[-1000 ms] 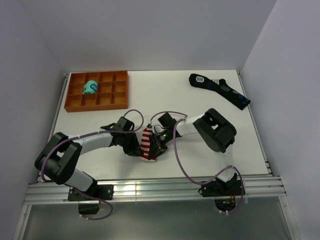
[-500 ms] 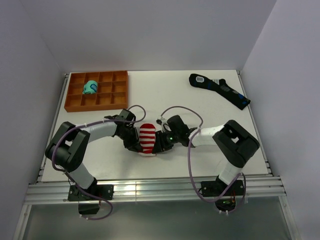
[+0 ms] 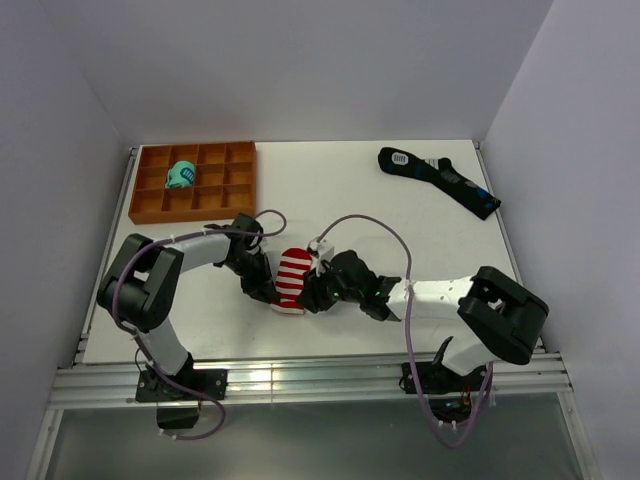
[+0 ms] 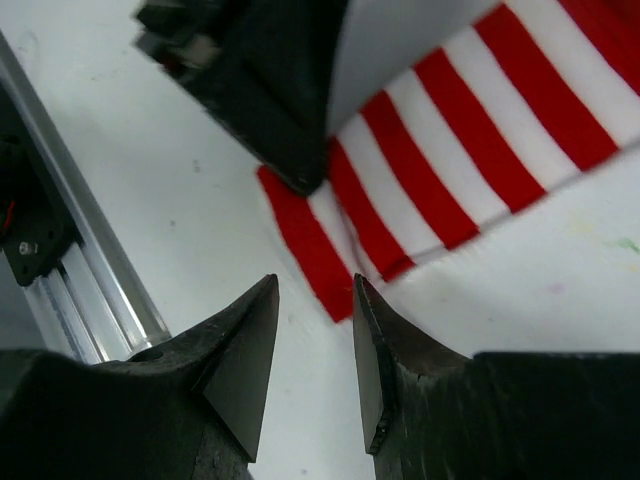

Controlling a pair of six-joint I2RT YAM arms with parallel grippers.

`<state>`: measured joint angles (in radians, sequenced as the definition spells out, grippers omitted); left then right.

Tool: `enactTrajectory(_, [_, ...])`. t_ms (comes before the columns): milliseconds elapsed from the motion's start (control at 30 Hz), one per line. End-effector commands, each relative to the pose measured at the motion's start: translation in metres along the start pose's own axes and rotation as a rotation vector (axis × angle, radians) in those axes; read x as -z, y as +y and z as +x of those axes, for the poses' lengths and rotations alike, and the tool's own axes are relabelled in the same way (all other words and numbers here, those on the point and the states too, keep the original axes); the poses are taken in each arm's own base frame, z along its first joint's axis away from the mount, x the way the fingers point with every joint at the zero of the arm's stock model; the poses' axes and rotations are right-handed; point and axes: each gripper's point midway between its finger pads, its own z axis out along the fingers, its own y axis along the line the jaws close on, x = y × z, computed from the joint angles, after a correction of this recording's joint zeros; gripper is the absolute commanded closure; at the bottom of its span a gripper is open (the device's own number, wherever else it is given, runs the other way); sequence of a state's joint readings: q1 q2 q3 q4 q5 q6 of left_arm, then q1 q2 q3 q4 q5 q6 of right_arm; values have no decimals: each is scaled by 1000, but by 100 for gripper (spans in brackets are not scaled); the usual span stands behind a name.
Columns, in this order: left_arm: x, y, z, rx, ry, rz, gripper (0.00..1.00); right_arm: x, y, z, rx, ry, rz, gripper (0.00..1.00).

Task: Roll the socks
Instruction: Roll the sock at the center of the board.

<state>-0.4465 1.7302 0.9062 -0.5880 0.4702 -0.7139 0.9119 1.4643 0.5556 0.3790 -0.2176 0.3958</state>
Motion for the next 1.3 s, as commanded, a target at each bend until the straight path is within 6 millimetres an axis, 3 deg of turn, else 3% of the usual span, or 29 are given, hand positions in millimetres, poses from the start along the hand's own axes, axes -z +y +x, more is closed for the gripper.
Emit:
enactTrajectory(0, [-8,32,5,-14,39,-127,97,-7,18,-35,115,-119,37,57])
enactTrajectory(233, [-9,32,6,-10,93,-121,98,-17,37,-25,213,-99,37,57])
enactTrajectory(667, [-5,30,-2,6,103,-112,97,-35,32,-7,359,-18,102,56])
enactTrajectory(1267, [-7,32,-5,12,120,-110,97,-39,39,10,431,22,125,52])
